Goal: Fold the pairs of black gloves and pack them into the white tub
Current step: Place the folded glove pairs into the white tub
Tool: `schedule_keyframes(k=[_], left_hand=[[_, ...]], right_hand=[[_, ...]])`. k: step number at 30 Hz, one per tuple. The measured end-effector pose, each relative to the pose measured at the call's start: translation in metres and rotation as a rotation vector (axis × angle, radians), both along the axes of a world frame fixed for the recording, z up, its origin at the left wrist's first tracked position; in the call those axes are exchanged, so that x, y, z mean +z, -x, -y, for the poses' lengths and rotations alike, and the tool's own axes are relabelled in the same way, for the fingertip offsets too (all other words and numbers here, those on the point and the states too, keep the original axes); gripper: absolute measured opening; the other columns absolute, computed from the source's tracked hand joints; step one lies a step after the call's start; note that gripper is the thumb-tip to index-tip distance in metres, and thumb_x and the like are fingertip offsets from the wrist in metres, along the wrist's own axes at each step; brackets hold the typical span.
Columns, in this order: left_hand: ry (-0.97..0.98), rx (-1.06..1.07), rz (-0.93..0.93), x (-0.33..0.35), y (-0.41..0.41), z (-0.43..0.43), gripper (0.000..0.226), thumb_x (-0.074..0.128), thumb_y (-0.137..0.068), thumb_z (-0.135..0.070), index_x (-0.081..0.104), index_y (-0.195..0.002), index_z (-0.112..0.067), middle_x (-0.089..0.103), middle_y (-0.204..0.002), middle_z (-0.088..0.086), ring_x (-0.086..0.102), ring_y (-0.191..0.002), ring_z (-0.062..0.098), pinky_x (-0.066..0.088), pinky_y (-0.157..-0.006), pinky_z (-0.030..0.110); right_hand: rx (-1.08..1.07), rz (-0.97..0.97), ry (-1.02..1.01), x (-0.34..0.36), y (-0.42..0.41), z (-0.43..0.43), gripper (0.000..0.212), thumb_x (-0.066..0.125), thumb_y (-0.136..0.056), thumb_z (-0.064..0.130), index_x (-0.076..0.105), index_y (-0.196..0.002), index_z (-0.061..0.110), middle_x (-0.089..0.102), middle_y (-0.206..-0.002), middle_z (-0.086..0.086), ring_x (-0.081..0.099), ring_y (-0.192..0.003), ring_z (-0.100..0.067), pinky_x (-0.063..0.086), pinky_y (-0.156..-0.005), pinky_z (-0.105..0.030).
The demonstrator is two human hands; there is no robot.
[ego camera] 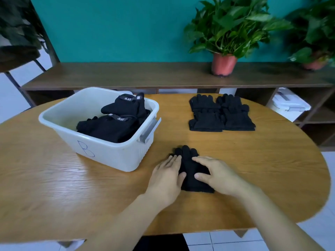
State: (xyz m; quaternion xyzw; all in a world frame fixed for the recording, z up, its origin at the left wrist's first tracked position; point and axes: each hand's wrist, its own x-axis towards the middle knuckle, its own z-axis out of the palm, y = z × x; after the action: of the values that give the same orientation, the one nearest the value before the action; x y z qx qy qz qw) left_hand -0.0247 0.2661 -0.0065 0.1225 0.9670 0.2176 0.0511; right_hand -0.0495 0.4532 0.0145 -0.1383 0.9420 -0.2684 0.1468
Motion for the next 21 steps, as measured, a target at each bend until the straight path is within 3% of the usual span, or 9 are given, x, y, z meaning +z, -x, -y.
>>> schedule_keyframes(k=[5, 11, 16, 21], left_hand=[[-0.009, 0.112, -0.037, 0.008, 0.007, 0.007, 0.069, 0.047, -0.101, -0.048, 0.019, -0.158, -0.020, 0.027, -0.162, -0.004, 0.020, -0.149, 0.015, 0.014, -0.118, 0.034], [0.010, 0.127, 0.004, 0.009, 0.012, 0.008, 0.069, 0.053, -0.097, -0.050, 0.028, -0.155, -0.022, 0.043, -0.152, -0.005, 0.032, -0.142, 0.016, 0.020, -0.111, 0.033], [-0.152, 0.154, 0.032, 0.005, 0.014, 0.005, 0.065, 0.063, -0.095, -0.040, 0.037, -0.152, -0.019, 0.053, -0.144, -0.003, 0.040, -0.138, 0.015, 0.023, -0.112, 0.028], [-0.376, 0.222, 0.079, -0.003, 0.012, 0.005, 0.057, 0.073, -0.090, -0.030, 0.054, -0.142, -0.018, 0.061, -0.137, -0.004, 0.049, -0.133, 0.013, 0.039, -0.112, 0.034]], right_hand=[[0.119, -0.055, -0.058, 0.025, 0.012, 0.007, 0.077, 0.070, -0.090, 0.031, 0.027, -0.153, 0.037, 0.023, -0.160, 0.012, 0.014, -0.147, -0.009, 0.020, -0.121, -0.036], [0.292, 0.099, -0.190, 0.027, 0.033, 0.030, 0.089, 0.075, -0.086, 0.028, 0.020, -0.156, 0.029, 0.021, -0.160, 0.007, 0.016, -0.146, -0.013, 0.019, -0.120, -0.034], [0.283, 0.140, -0.214, 0.027, 0.040, 0.035, 0.086, 0.076, -0.085, 0.028, 0.025, -0.155, 0.028, 0.035, -0.144, 0.010, 0.029, -0.134, -0.014, 0.031, -0.112, -0.032], [0.275, 0.138, -0.217, 0.026, 0.038, 0.034, 0.074, 0.075, -0.085, 0.030, 0.038, -0.149, 0.027, 0.042, -0.123, 0.009, 0.039, -0.115, -0.011, 0.039, -0.101, -0.032]])
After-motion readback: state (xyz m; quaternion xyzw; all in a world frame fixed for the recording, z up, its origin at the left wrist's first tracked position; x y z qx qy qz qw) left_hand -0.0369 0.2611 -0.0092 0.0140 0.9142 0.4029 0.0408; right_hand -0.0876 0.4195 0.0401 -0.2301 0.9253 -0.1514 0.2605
